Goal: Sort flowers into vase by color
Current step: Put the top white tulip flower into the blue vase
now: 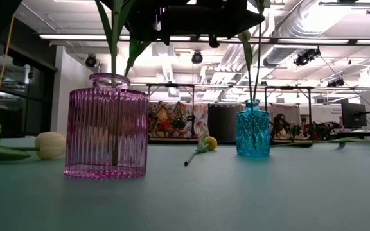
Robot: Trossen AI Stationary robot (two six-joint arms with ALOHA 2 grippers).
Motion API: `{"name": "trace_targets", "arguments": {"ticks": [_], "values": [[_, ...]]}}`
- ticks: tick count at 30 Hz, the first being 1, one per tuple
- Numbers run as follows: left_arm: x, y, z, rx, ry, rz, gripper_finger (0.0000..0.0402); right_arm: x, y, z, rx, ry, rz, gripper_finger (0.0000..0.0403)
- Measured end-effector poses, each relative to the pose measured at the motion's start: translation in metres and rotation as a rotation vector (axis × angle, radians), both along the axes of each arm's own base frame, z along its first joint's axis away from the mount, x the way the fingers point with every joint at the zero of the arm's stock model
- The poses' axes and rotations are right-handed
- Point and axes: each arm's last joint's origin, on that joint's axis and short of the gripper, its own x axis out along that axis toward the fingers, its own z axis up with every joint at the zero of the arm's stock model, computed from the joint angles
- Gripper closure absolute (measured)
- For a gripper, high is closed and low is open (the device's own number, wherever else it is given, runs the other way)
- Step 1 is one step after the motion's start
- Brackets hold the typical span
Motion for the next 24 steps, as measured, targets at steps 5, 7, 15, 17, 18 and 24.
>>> {"name": "trace_targets", "arguments": {"ticks": [5, 7, 15, 17, 18, 24], "values": [[0.000, 0.000, 0.000, -0.008, 0.001, -0.001, 0.0401, 0.000, 0.000, 0.000, 0.000, 0.000, 0.000, 0.0123], [0.000, -0.002, -0.002, -0.021, 0.014, -0.007, 0.0401, 0.000, 0.000, 0.000, 0.000, 0.001, 0.000, 0.0123], [0.002, -0.004, -0.014, -0.052, 0.133, -0.012, 0.0401, 0.000, 0.000, 0.000, 0.000, 0.000, -0.003, 0.0123], [0.002, -0.004, -0.014, -0.076, 0.136, -0.014, 0.0401, 0.000, 0.000, 0.000, 0.000, 0.000, -0.003, 0.0123], [0.002, -0.004, -0.014, -0.087, 0.135, -0.014, 0.0401, 0.000, 0.000, 0.000, 0.000, 0.000, -0.003, 0.0123], [0.002, -0.004, -0.015, -0.119, 0.142, -0.030, 0.0386, 0.000, 0.000, 0.000, 0.001, 0.000, -0.002, 0.0123]]}}
